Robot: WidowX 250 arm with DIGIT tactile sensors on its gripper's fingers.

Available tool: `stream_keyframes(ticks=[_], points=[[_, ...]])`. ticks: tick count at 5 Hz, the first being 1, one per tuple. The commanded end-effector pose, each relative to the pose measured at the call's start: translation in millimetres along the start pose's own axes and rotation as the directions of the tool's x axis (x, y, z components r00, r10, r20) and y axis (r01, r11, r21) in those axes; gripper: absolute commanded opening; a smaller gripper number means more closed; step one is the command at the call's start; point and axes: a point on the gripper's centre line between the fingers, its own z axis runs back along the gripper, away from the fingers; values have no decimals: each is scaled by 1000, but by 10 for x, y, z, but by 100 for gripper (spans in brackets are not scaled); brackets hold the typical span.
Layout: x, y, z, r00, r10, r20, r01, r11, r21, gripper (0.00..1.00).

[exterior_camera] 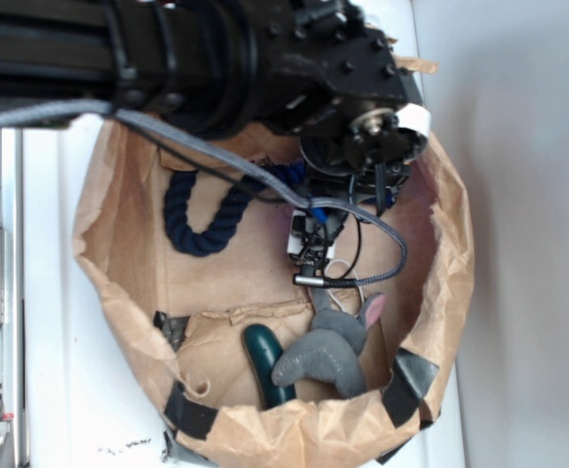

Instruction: Grab the blue rope.

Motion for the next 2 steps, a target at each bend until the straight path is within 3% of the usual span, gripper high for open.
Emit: stream_keyframes(ticks=[1,2], points=[[10,-79,-31,998,-8,67,5,999,47,0],[30,-128,-59,998,-11,69,8,999,50,0]])
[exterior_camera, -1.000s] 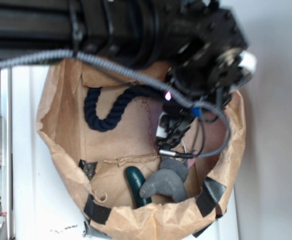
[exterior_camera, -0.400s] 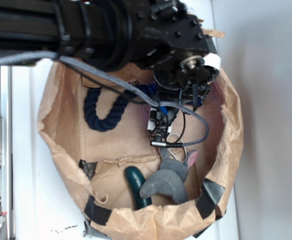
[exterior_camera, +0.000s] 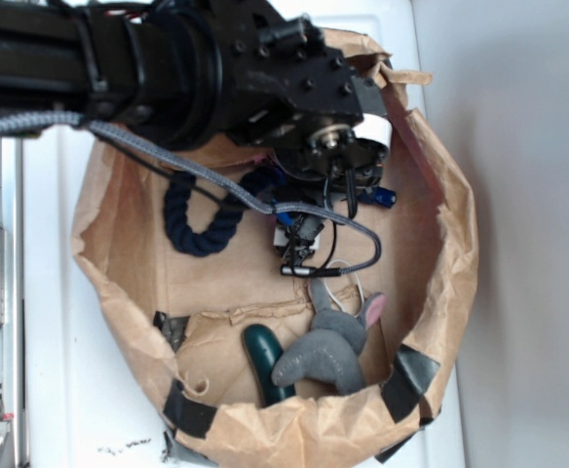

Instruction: Grab the blue rope.

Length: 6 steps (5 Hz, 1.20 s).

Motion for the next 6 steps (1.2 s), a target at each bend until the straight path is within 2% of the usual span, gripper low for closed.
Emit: stream_keyframes(ticks=[1,3,5,6], points=[[122,-151,68,998,-27,49,26,1000,16,0],[161,-185,64,999,-20,45,20,1000,1,0],[24,-49,762,999,-41,-28,37,992,-120,0],[-121,-16,1077,997,-71,-41,65,989,-134,0]])
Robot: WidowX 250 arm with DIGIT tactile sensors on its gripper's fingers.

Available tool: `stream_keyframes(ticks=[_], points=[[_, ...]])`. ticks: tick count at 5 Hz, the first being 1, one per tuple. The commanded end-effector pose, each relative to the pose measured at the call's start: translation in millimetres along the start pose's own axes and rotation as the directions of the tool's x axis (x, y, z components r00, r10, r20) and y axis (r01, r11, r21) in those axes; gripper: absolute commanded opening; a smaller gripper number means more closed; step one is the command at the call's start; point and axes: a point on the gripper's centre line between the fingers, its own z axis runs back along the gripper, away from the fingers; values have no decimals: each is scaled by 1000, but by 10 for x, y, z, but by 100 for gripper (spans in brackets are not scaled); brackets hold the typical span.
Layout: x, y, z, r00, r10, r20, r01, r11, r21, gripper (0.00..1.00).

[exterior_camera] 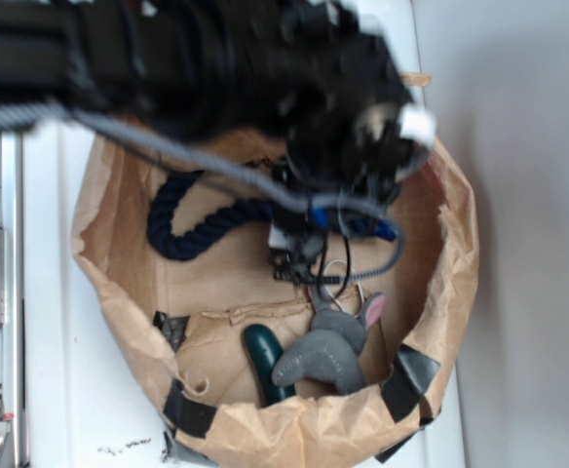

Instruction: Grab the blue rope.

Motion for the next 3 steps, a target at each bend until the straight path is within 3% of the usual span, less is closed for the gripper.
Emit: stream_keyframes(ticks=[1,3], points=[[-280,-107,712,997,-30,73,26,998,52,0],[-446,-216,675,988,-34,154,20,996,91,0]])
